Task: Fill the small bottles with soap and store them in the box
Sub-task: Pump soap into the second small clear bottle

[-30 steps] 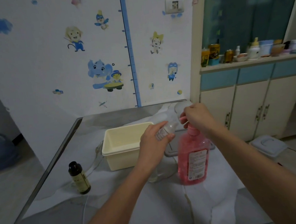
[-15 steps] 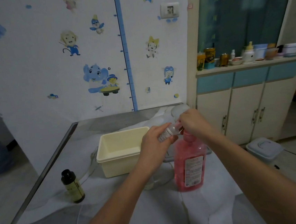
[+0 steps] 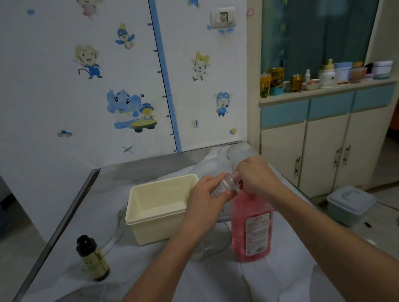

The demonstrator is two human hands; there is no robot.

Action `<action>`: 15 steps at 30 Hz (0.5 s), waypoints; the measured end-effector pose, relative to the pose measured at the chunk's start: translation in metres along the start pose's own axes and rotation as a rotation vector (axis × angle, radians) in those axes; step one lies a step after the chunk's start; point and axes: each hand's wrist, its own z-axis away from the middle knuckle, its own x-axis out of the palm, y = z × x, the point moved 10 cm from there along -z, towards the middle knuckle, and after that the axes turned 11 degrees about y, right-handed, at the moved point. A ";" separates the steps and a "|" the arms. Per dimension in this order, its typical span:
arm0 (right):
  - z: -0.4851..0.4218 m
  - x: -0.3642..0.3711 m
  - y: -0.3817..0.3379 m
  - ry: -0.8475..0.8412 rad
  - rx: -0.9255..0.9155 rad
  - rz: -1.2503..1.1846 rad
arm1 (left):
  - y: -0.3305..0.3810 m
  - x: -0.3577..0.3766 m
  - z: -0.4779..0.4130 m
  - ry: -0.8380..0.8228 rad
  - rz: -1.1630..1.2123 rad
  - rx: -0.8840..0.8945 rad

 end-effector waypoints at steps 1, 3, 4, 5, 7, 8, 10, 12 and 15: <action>-0.001 -0.005 0.001 0.020 0.020 -0.016 | 0.001 -0.001 -0.001 -0.001 0.008 0.000; -0.005 -0.011 0.000 0.044 0.029 -0.088 | 0.005 -0.003 -0.003 0.001 0.006 0.017; -0.007 -0.011 -0.002 0.041 -0.011 -0.056 | 0.006 -0.004 -0.005 0.000 -0.004 0.025; -0.008 -0.010 -0.001 0.036 0.004 -0.091 | 0.007 -0.005 -0.006 -0.003 -0.013 0.030; -0.008 -0.007 0.001 0.016 0.021 -0.064 | 0.006 -0.006 -0.006 -0.010 -0.024 0.032; -0.007 -0.003 0.002 0.008 0.037 -0.069 | 0.004 -0.005 -0.006 -0.013 -0.027 0.030; -0.005 0.005 0.019 0.033 0.218 -0.294 | 0.001 -0.004 -0.004 -0.019 -0.026 0.024; 0.005 0.014 0.029 0.041 0.406 -0.605 | -0.002 -0.002 -0.002 -0.023 -0.016 0.015; 0.007 0.019 0.035 0.041 0.430 -0.642 | -0.002 -0.001 0.000 -0.033 -0.012 0.008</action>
